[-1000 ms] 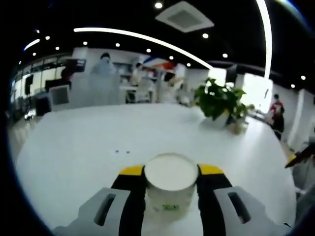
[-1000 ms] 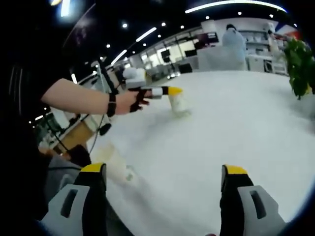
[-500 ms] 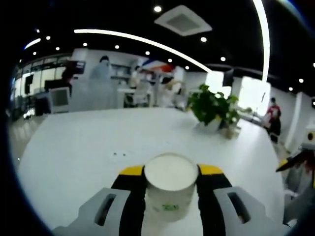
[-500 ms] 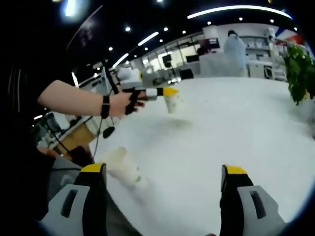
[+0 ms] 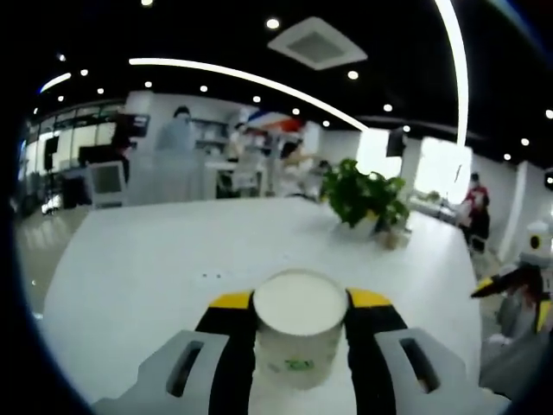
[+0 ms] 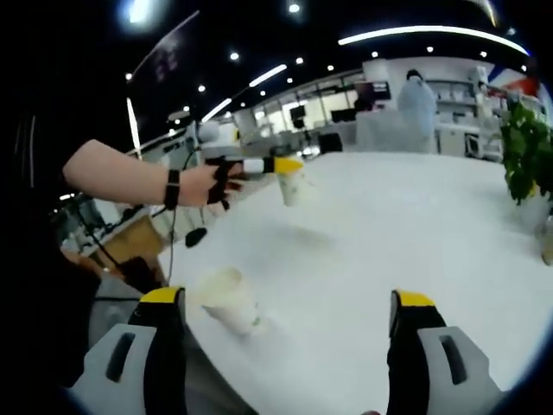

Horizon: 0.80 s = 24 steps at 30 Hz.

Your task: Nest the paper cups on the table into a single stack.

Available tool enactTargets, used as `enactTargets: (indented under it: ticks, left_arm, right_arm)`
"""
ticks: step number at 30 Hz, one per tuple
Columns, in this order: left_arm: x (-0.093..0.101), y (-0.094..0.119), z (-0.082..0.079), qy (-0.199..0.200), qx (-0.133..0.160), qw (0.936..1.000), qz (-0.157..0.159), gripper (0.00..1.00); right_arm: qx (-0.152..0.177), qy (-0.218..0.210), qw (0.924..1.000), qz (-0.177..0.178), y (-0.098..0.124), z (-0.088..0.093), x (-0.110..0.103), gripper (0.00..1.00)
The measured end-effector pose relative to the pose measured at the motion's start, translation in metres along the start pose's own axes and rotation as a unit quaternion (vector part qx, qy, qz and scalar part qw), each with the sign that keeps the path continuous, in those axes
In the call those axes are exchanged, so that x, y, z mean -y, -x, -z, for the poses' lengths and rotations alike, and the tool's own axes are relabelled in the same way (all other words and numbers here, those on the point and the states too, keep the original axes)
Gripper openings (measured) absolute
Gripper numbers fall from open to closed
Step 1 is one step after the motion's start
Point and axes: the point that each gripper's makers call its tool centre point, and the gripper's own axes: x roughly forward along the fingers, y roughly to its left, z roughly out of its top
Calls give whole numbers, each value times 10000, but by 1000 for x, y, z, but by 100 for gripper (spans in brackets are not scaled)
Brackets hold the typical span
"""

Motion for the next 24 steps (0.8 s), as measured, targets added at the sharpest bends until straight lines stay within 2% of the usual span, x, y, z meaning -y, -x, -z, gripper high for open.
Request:
enactTargets:
  ticks: [14, 24]
  left_arm:
    - [19, 27, -15, 191, 86, 9997, 130, 38]
    - [52, 45, -31, 70, 241, 9988, 424, 38]
  right_arm:
    - [150, -88, 9997, 171, 8, 4, -15, 96]
    - [332, -127, 9990, 260, 9, -4, -25, 96]
